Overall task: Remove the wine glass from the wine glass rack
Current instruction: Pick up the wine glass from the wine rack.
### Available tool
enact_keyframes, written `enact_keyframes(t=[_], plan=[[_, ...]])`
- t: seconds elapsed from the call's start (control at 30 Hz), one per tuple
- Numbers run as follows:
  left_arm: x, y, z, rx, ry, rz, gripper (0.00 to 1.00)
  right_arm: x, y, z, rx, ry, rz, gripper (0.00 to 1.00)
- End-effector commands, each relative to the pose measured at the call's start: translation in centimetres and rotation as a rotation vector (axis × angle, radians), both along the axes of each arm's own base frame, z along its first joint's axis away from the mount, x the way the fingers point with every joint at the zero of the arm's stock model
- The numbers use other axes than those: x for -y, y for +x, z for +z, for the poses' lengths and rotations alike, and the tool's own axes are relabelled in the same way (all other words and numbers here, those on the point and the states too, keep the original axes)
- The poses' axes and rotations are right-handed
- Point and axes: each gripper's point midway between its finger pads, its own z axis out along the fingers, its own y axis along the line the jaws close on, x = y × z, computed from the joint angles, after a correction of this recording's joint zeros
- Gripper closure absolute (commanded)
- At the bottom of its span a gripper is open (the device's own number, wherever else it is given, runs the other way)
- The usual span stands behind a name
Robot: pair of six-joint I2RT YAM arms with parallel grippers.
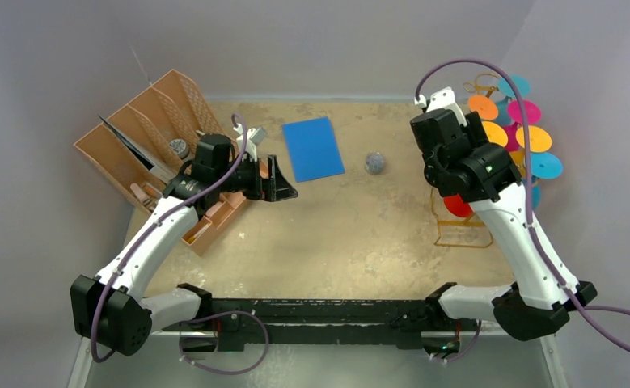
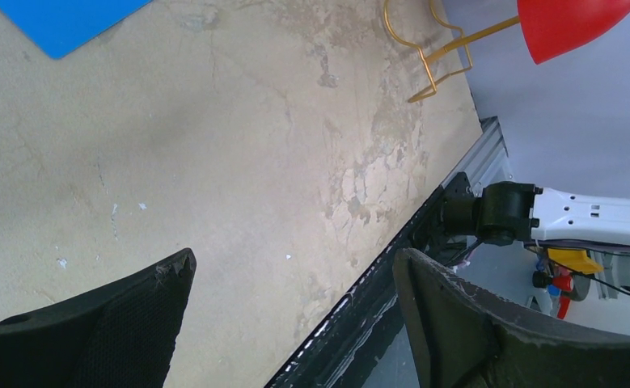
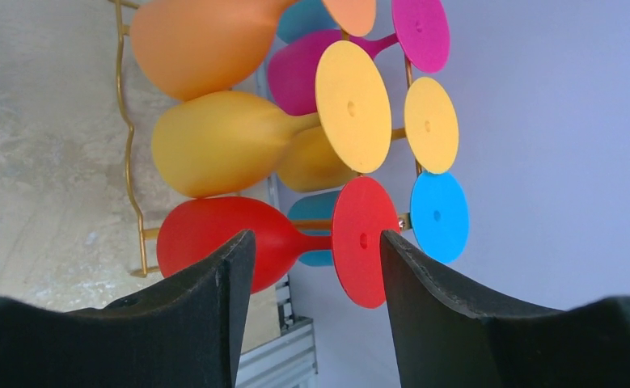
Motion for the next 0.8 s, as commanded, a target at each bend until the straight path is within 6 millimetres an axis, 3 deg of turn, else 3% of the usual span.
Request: enact_keyframes(t=[0.0,0.43,0.77], plan=[[-0.2,-0.1,0.7,0.050,0.005,-0.007,0.09,0.8,-0.5,0.3,-0.016,-0.040,0.005,0.40],[0.0,0.1,0.3,0.042,0.005,-0.010,0.09,3.3,-2.2,-0.9,-0.044,-0.088,-0.069,0.48],[-0.1,-0.1,0.5,0.049,0.005,-0.010,0.09,3.7,-1.6,-1.2,-0.050,-0.111,-0.080,0.61]])
